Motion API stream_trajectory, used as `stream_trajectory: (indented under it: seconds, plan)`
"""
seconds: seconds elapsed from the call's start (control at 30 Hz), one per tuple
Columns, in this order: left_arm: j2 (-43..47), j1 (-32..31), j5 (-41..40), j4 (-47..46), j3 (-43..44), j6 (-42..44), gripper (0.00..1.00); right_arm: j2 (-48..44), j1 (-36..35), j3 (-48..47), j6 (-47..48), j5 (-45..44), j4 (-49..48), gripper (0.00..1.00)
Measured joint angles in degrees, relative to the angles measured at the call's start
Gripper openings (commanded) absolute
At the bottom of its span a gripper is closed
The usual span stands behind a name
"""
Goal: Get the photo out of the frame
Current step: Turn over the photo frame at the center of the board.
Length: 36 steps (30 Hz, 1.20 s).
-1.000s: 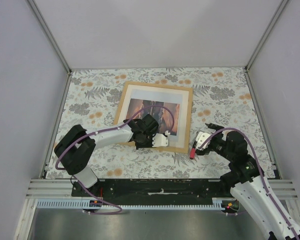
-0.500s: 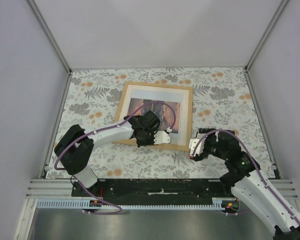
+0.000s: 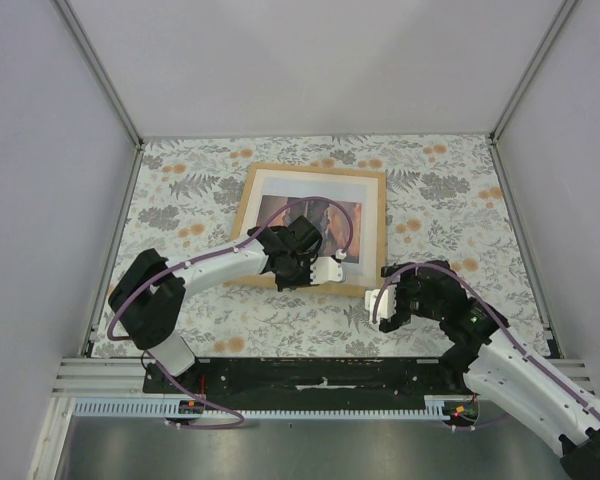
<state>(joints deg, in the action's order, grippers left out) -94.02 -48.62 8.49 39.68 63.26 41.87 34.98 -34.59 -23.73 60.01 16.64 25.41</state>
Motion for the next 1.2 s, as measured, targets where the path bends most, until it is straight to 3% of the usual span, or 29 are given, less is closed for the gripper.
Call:
stream_trajectory:
  seconds: [0.37, 0.9, 1.2]
  plan:
    - [0.0, 0.0, 0.6, 1.6, 2.5, -0.4, 0.02, 7.0, -5.9, -1.4, 0.2, 0.7, 0.0, 0.97]
    - [0.0, 0.0, 0.6, 1.8, 2.7, -0.5, 0.02, 9.1, -11.9, 12.9, 4.4, -12.8, -24.0, 0.95]
    - [0.2, 0.0, 0.6, 1.8, 2.7, -0.5, 0.02, 16.0, -16.0, 16.1, 6.3, -19.4, -37.8, 0.95]
